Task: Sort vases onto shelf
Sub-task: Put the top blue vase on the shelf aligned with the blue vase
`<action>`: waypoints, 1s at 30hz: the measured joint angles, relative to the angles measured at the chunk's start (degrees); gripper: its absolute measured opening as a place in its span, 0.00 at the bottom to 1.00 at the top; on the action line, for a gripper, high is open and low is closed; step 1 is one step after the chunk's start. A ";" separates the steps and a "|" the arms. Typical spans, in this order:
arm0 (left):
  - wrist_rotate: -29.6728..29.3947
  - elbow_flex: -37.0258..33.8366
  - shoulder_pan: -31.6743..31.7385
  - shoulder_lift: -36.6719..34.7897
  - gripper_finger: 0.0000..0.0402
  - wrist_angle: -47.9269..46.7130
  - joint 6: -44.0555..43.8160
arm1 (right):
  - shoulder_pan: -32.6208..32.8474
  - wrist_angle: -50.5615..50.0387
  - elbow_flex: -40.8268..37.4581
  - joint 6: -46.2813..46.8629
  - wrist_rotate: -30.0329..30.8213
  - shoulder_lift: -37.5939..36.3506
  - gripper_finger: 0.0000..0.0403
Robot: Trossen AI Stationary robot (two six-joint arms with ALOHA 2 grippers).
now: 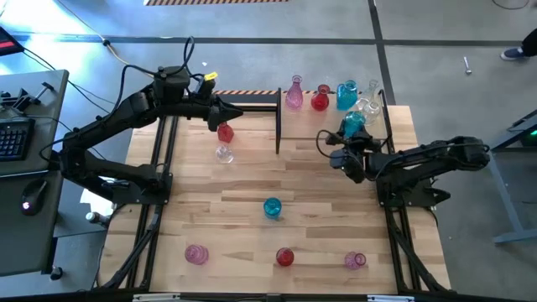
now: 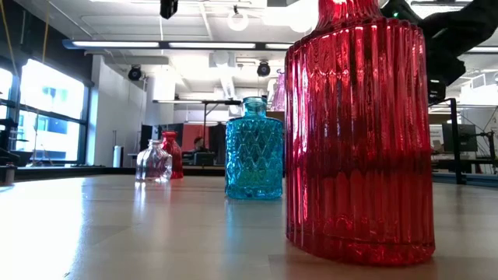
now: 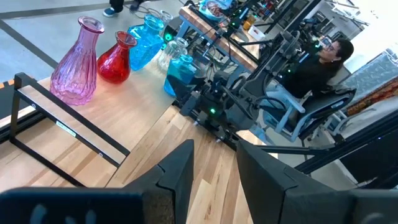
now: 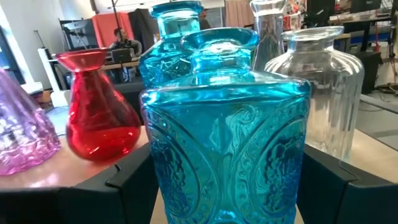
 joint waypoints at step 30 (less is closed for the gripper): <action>0.00 0.00 0.00 0.00 0.28 0.00 0.00 | -10.35 9.88 0.04 -13.19 -14.03 -0.04 0.71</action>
